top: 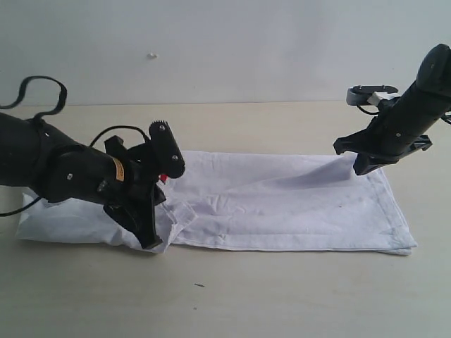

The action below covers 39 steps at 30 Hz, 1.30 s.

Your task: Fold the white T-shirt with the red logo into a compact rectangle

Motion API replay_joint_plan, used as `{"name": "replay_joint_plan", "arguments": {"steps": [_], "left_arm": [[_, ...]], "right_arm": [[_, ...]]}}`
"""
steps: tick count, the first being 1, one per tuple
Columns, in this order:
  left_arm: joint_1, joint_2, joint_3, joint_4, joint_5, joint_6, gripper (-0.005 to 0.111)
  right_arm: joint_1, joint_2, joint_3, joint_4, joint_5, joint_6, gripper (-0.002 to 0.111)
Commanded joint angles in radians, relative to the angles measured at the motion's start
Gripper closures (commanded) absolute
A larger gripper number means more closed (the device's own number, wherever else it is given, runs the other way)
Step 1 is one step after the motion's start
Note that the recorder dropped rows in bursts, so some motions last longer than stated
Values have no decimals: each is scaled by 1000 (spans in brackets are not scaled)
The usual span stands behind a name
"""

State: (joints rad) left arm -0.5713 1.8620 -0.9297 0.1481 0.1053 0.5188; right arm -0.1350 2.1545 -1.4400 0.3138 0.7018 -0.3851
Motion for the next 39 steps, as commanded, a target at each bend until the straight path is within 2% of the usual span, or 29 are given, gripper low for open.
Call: {"name": "replay_joint_plan", "arguments": {"steps": [1, 4, 9, 12, 17, 20, 24, 28, 33, 39], "left_arm": [[9, -80, -6, -4, 42, -4, 107], [54, -126, -6, -6, 52, -77, 107], [228, -184, -6, -8, 87, -242, 106], [340, -191, -6, -50, 102, -297, 96], [503, -183, -25, -212, 106, -300, 72], [566, -157, -52, -283, 148, -292, 69], [590, -116, -92, -346, 200, -243, 68], [592, -60, -133, -527, 268, -69, 68], [592, -13, -148, -728, 273, 142, 68], [600, 19, -155, -743, 254, 158, 68]], "right_arm": [[-4, -12, 5, 1, -1, -7, 108], [-4, -12, 5, 1, 1, -7, 108], [-4, -12, 5, 1, 1, -7, 108], [-4, -12, 5, 1, 1, -7, 108], [-4, -12, 5, 1, -1, -7, 108], [-4, -12, 5, 1, -6, -7, 108], [-4, -12, 5, 1, -13, -7, 108], [-4, -12, 5, 1, -13, -7, 108], [-4, -12, 5, 1, -13, -7, 108], [-4, -12, 5, 1, -13, -7, 108]]}}
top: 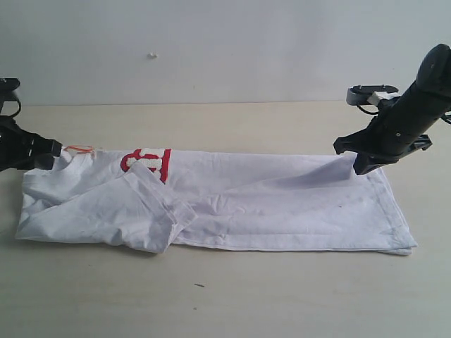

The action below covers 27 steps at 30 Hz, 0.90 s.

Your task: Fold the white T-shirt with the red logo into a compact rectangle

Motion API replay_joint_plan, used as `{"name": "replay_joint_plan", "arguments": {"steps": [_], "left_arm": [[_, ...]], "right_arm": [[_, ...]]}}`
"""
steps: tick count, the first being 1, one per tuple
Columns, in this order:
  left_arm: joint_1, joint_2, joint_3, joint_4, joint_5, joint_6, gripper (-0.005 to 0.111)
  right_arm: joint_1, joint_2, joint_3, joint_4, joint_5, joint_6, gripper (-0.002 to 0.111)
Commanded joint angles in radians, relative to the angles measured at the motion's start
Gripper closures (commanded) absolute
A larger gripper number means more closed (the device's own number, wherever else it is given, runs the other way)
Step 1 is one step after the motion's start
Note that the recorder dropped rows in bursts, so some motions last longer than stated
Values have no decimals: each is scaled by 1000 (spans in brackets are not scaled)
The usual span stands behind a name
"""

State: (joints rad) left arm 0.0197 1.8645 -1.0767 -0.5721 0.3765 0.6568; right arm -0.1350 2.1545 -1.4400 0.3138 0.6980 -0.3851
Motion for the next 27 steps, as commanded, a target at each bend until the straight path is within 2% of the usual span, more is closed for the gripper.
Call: {"name": "replay_joint_plan", "arguments": {"steps": [1, 8, 13, 27], "left_arm": [[17, 27, -8, -24, -15, 20, 68], [31, 76, -9, -73, -5, 50, 68], [31, 105, -47, -197, 91, 164, 68], [31, 120, -51, -225, 51, 212, 68]], "right_arm": [[-4, -12, 5, 1, -9, -7, 108], [-4, -12, 5, 1, -6, -7, 108], [-4, -12, 5, 1, -6, -7, 108], [-4, -12, 5, -3, -5, -7, 108]]}}
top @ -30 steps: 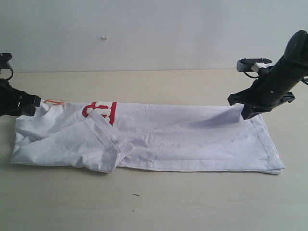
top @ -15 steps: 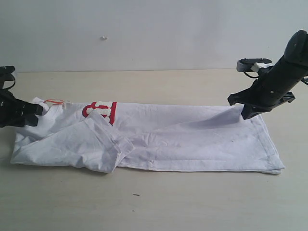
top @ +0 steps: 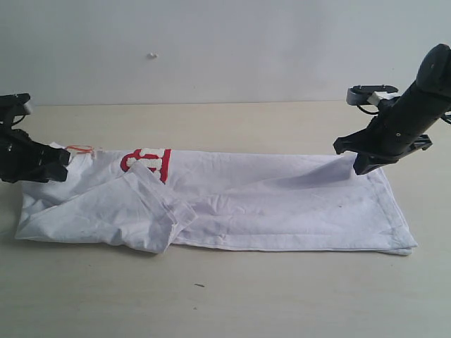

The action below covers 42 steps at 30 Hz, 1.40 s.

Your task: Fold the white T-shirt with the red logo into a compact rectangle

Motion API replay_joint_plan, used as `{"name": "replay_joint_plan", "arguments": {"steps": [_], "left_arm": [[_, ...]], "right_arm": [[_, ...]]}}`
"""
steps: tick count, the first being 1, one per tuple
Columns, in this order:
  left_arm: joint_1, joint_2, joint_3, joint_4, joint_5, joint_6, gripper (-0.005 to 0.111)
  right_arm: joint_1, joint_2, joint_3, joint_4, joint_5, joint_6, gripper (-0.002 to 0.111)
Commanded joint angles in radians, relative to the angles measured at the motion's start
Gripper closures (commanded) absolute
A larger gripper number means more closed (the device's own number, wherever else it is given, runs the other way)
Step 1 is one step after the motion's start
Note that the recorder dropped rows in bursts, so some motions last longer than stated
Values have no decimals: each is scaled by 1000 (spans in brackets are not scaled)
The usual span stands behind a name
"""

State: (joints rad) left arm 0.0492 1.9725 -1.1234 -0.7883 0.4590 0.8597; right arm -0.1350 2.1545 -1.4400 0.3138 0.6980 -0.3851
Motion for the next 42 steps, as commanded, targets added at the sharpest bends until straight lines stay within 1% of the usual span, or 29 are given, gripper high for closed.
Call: {"name": "replay_joint_plan", "arguments": {"steps": [1, 3, 5, 6, 8, 10, 11, 14, 16, 17, 22, 28, 29, 31, 32, 33, 34, 36, 39, 42], "left_arm": [[1, 21, -4, -13, -45, 10, 68], [1, 37, -8, -22, -51, 10, 68], [1, 51, -22, -40, -37, 21, 65], [1, 59, -40, -46, -37, 24, 58], [1, 62, -54, -42, -46, 24, 51], [6, 60, -67, -39, -81, 27, 48], [11, 56, -72, -39, -97, 29, 48], [61, 60, -86, -51, -125, 29, 48], [96, 89, -98, -76, -98, 38, 48], [109, 108, -100, -116, -71, 79, 48], [116, 152, -100, -297, 44, 273, 48], [116, 188, -100, -295, 31, 267, 49], [116, 186, -100, -293, 31, 265, 51], [117, 180, -100, -268, 31, 265, 61], [117, 180, -100, -241, 37, 257, 70], [117, 180, -98, -179, 49, 221, 98], [118, 180, -98, -131, 61, 195, 106], [119, 178, -98, -83, 77, 153, 107], [119, 152, -98, -82, 102, 147, 107], [116, 88, -98, -86, 118, 102, 107]], "right_arm": [[-4, -12, 5, -3, -5, -7, 108], [-4, -12, 5, -3, -5, -7, 108], [-4, -12, 5, -2, -2, -7, 108], [-4, -12, 5, -2, -2, -7, 108], [-4, -12, 5, -2, -2, -7, 108], [-4, -12, 5, -2, 1, -7, 108], [-4, -12, 5, -2, 1, -7, 108], [-4, -12, 5, -2, -1, -7, 108], [-4, -12, 5, -2, 1, -7, 108], [-4, -12, 5, -2, 1, -7, 108], [-4, -12, 5, -2, 1, -7, 108], [-4, -12, 5, -2, 5, -7, 108], [-4, -12, 5, -2, 3, -7, 108], [-4, -12, 5, -2, 3, -7, 108], [-4, -12, 5, -2, 3, -7, 108], [-4, -12, 5, -2, 7, -7, 108], [-4, -12, 5, 0, 9, -7, 108], [-4, -12, 5, 0, 9, -7, 108], [-4, -27, 5, 0, 9, -11, 108], [-4, -49, 5, 25, 9, -11, 108]]}}
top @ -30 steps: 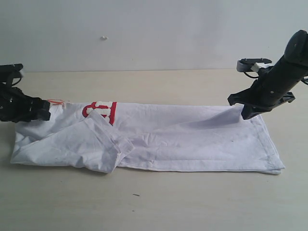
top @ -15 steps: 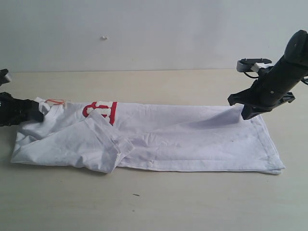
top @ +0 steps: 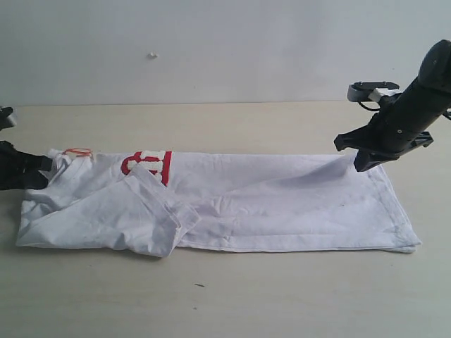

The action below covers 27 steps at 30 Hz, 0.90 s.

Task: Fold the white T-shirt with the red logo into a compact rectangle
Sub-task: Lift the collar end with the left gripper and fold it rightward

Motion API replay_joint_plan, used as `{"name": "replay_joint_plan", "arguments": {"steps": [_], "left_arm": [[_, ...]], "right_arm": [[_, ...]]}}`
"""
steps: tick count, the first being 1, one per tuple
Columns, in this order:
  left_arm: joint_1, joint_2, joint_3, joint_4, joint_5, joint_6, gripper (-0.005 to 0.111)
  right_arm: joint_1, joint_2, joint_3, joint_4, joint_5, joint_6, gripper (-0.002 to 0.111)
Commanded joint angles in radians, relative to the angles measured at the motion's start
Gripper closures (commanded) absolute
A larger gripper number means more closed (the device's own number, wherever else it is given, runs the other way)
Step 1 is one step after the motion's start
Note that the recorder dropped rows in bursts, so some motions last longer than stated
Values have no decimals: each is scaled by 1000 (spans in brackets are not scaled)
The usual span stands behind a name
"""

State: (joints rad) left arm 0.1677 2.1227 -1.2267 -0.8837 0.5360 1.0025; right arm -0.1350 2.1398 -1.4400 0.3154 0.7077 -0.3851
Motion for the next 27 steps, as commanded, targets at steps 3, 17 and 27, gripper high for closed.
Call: {"name": "replay_joint_plan", "arguments": {"steps": [3, 17, 27], "left_arm": [[-25, -122, 5, 9, 85, -43, 107], [-359, -266, -24, 9, 30, -123, 107], [-679, -199, -143, 5, -139, -173, 107]], "right_arm": [[-4, -34, 5, 24, 1, -11, 108], [-4, -34, 5, 104, 21, -29, 108], [-4, -145, -36, 190, 44, -85, 102]]}}
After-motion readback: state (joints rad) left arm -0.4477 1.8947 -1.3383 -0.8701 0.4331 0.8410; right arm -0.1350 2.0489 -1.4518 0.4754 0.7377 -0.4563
